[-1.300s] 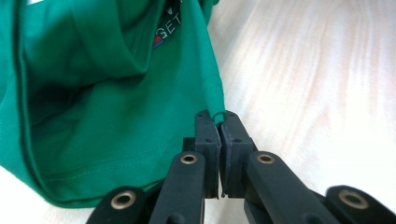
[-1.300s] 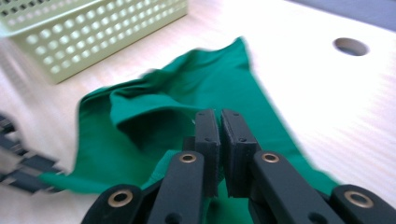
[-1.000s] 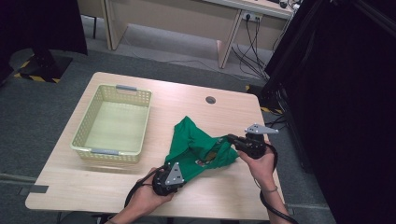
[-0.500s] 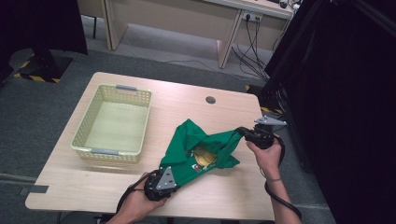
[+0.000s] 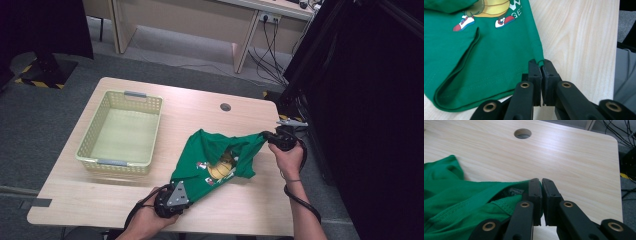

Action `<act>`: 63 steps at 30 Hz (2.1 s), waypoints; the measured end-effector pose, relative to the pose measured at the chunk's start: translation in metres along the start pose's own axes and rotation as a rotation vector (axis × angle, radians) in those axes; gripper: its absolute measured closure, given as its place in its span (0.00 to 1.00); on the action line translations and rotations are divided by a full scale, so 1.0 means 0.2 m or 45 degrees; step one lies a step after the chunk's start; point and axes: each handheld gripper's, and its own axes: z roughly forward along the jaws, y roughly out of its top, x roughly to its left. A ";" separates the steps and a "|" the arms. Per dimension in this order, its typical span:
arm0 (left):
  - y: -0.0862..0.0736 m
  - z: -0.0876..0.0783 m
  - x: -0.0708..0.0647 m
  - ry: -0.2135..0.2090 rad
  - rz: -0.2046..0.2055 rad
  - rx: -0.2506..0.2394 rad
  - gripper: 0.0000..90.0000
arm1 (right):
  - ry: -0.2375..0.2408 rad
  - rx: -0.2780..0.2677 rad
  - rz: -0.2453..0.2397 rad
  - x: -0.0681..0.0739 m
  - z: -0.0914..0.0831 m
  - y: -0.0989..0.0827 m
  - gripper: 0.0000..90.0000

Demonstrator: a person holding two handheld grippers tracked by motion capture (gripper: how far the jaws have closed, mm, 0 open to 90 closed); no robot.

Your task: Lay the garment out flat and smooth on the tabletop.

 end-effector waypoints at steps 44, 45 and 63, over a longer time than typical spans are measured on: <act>-0.02 -0.08 -0.01 -0.015 -0.076 -0.072 0.71 | -0.160 0.158 -0.004 -0.10 0.09 -0.03 0.65; -0.01 -0.08 -0.01 -0.012 -0.074 -0.078 0.70 | -0.128 0.166 -0.009 -0.08 0.08 -0.04 0.64; 0.10 0.00 0.07 -0.005 -0.104 -0.078 0.60 | 0.253 0.176 -0.073 0.37 -0.20 -0.33 0.49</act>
